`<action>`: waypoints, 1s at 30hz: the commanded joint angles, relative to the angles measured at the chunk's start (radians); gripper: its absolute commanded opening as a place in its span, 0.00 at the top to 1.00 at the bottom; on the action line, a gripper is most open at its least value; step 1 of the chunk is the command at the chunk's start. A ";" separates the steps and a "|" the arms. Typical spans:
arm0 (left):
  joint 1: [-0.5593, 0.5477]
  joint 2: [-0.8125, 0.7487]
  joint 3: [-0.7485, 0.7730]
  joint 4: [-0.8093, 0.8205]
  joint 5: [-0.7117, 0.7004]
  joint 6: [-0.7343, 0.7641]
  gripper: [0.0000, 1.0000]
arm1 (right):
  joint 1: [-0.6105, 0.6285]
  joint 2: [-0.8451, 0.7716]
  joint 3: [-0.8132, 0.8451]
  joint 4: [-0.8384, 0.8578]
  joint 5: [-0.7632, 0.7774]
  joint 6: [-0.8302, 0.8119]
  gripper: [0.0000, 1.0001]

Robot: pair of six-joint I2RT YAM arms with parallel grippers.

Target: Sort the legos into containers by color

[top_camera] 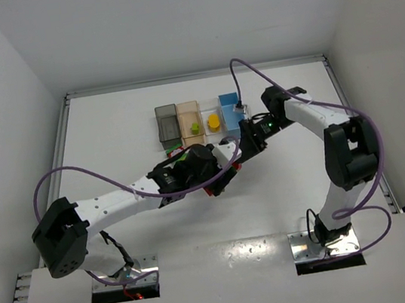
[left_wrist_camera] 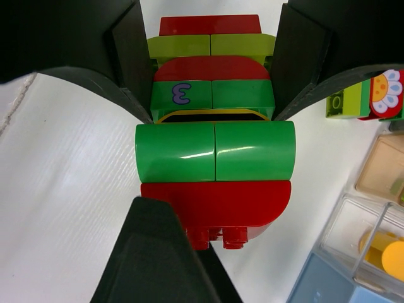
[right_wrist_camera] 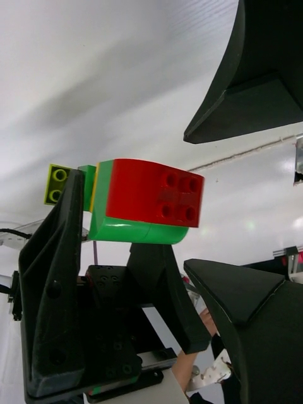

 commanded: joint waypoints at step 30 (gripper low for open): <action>-0.016 -0.104 -0.075 0.008 -0.033 -0.017 0.62 | -0.095 0.027 0.181 -0.142 -0.044 -0.160 0.97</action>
